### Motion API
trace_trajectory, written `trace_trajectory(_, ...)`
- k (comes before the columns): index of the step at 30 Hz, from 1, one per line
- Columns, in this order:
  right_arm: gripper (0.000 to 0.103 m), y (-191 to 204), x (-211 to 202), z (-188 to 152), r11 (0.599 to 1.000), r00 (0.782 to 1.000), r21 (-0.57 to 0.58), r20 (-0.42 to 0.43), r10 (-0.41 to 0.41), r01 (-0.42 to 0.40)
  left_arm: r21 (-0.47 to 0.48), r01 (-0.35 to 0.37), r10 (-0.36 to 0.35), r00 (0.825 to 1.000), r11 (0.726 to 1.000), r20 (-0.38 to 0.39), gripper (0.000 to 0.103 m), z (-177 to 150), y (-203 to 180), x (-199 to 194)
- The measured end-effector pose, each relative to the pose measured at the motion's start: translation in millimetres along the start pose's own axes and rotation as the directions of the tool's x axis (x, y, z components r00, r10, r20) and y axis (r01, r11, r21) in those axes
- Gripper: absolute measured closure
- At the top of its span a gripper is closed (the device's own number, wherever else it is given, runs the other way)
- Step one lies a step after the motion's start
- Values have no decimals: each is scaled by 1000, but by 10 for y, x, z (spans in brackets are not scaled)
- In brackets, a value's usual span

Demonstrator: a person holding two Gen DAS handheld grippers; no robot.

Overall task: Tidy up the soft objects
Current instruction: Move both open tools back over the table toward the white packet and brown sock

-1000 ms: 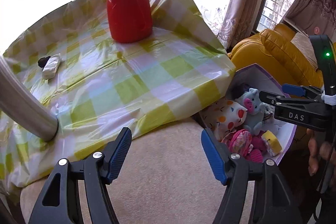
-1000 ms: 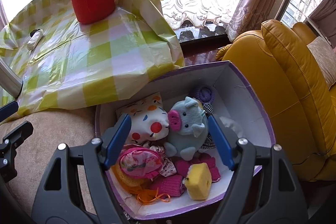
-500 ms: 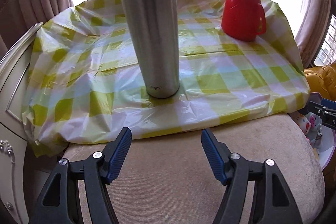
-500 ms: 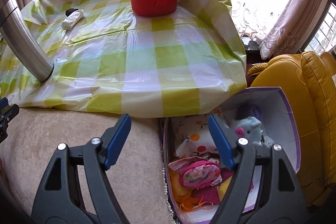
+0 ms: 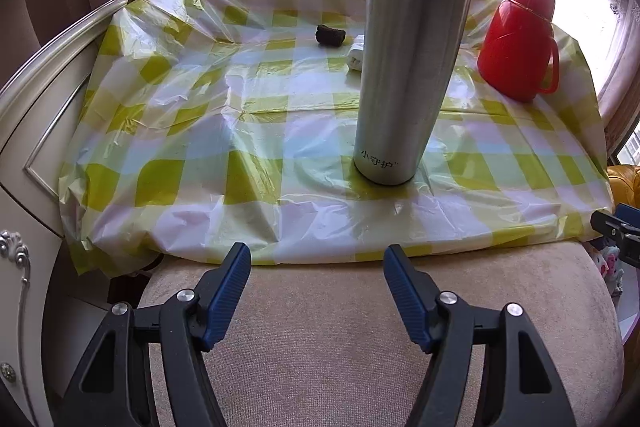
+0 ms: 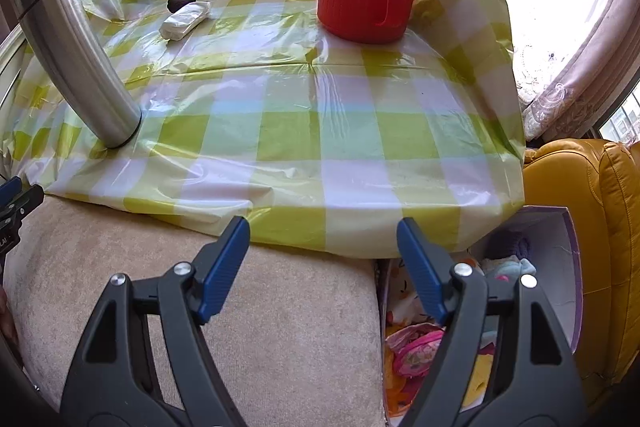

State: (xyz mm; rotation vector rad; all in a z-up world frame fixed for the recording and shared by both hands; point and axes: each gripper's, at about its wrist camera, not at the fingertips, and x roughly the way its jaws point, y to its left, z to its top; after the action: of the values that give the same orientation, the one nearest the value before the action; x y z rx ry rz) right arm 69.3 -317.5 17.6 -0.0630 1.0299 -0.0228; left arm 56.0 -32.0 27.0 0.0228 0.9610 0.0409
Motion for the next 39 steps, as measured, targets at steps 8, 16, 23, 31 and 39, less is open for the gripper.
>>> trace_trajectory(8,25,150,110,97,1000,1000,-23,-8,14,-14,-12,0,0,1000,1000,-15,34,40,82,90)
trace_trajectory(16,25,265,255,241,999,999,-43,-12,30,-30,-21,-13,13,1000,1000,-25,33,136,160,212)
trace_trajectory(23,25,391,407,419,997,999,-60,-13,42,-43,-22,-29,29,999,999,-30,34,256,245,331)
trace_trajectory(31,25,480,634,860,995,998,-74,22,67,-65,-43,-35,34,999,998,-25,33,485,470,534)
trace_trajectory(39,23,666,1011,1489,984,987,-94,39,156,-152,-81,-27,28,1000,996,2,33,945,804,870)
